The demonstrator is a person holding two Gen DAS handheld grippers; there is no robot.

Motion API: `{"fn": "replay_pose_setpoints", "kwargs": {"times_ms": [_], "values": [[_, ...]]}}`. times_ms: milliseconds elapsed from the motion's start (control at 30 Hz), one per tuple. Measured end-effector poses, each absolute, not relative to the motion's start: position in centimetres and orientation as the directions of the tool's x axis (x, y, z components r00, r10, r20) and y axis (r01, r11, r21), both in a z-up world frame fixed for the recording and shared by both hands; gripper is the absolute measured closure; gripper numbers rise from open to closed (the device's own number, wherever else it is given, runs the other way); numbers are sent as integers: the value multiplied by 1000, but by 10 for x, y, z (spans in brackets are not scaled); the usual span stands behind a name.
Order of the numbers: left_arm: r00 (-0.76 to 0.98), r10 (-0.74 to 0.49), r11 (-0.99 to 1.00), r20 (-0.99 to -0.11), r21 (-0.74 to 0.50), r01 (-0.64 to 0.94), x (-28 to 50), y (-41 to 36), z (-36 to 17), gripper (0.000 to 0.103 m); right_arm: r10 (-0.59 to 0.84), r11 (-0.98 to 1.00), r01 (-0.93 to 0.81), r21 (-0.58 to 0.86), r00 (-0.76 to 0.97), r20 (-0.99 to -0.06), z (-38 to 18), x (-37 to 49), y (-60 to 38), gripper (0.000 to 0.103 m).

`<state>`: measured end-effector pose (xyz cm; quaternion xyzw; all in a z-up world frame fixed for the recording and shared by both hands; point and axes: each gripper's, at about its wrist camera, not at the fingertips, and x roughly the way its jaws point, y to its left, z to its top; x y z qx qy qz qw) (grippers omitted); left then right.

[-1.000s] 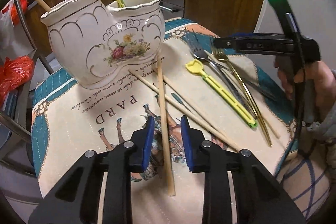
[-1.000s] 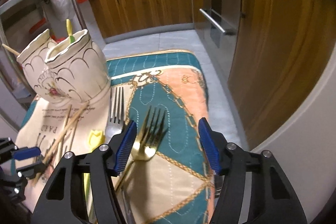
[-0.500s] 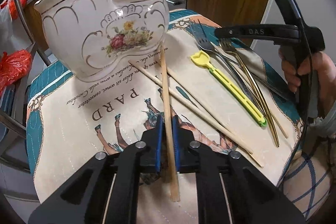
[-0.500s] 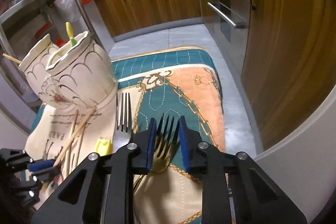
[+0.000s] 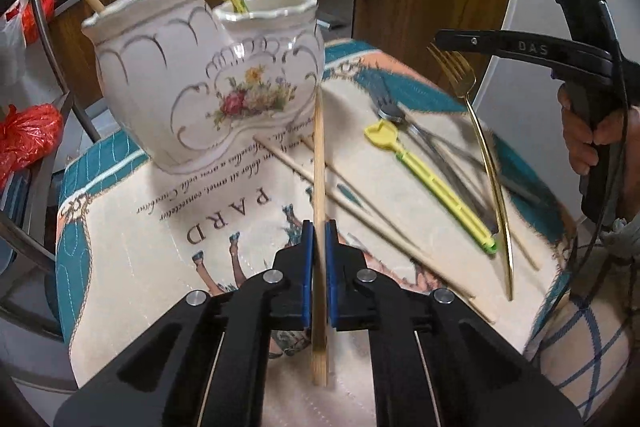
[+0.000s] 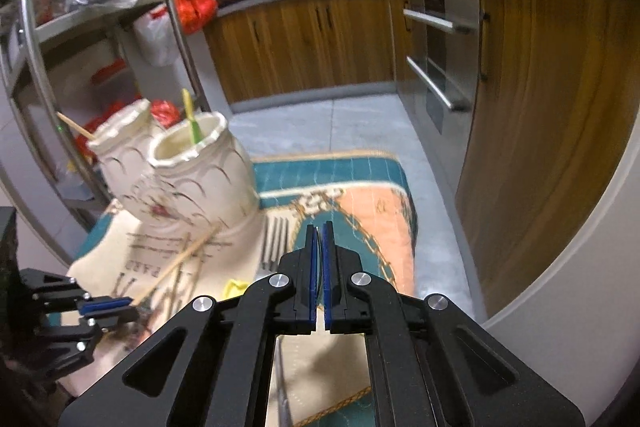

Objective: Organize utensils

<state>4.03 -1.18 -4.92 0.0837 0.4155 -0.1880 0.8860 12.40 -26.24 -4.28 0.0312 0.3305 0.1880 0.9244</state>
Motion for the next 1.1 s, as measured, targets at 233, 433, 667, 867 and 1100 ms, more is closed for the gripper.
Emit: {"fn": "replay_pose_setpoints", "kwargs": {"times_ms": [233, 433, 667, 867, 1100], "values": [[643, -294, 917, -707, -17, 400, 30, -3, -33, 98, 374, 925, -354, 137, 788, -489, -10, 100, -262, 100], [582, -260, 912, -771, 2, 410, 39, -12, -44, 98, 369, 928, -354, 116, 829, -421, 6, 87, -262, 100], [542, -209, 909, -814, 43, 415, 45, -19, -52, 93, 366, 929, -356, 102, 837, -408, 8, 84, -258, 100], [517, -210, 904, -830, 36, 426, 57, -25, -61, 76, 362, 930, -356, 90, 850, -383, 14, 77, -256, 100], [512, -218, 901, -831, 31, 433, 63, -32, -67, 97, 351, 935, -351, 62, 878, -325, 25, 66, -254, 100]]}}
